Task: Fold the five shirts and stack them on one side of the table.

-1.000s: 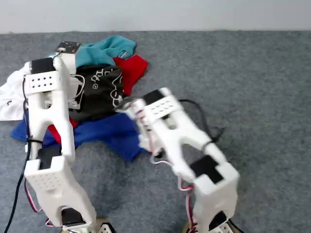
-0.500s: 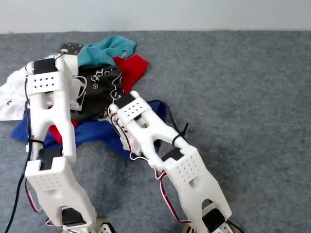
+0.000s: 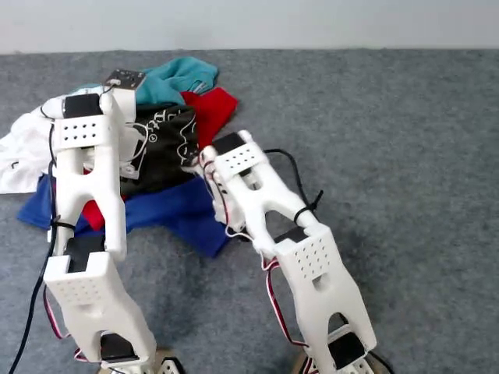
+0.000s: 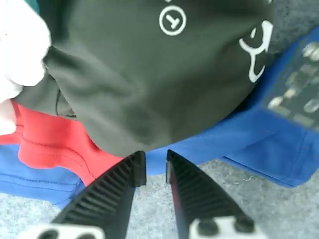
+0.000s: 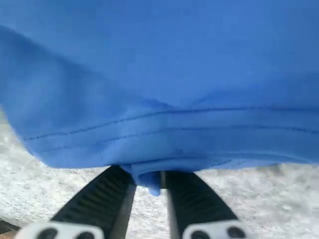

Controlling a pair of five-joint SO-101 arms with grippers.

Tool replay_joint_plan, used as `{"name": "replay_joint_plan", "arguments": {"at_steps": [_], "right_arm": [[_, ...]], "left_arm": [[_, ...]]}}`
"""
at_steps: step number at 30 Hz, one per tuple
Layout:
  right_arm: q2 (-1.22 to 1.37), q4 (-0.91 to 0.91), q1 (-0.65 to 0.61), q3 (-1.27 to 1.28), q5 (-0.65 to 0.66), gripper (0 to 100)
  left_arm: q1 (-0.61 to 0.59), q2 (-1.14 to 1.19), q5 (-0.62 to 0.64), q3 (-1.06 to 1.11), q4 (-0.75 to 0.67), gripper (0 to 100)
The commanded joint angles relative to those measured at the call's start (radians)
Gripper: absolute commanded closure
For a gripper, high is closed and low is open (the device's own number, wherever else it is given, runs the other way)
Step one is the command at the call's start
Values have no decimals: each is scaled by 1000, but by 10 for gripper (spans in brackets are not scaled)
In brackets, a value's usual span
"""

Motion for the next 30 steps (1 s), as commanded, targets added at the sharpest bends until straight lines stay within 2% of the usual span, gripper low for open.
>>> {"name": "replay_joint_plan", "arguments": {"at_steps": [1, 6, 11, 22, 30], "right_arm": [[-22, 33, 28, -9, -5, 987], [-133, 35, 87, 6, -5, 989], [-283, 33, 194, 126, -5, 989], [-530, 30, 507, 462, -3, 989], [-654, 30, 786, 502, -3, 989]], "left_arm": [[6, -51, 3, 13, 20, 919], [6, -51, 3, 19, 20, 919], [6, -51, 3, 21, 20, 919], [6, -51, 3, 21, 20, 919], [6, -49, 3, 22, 5, 919]]}}
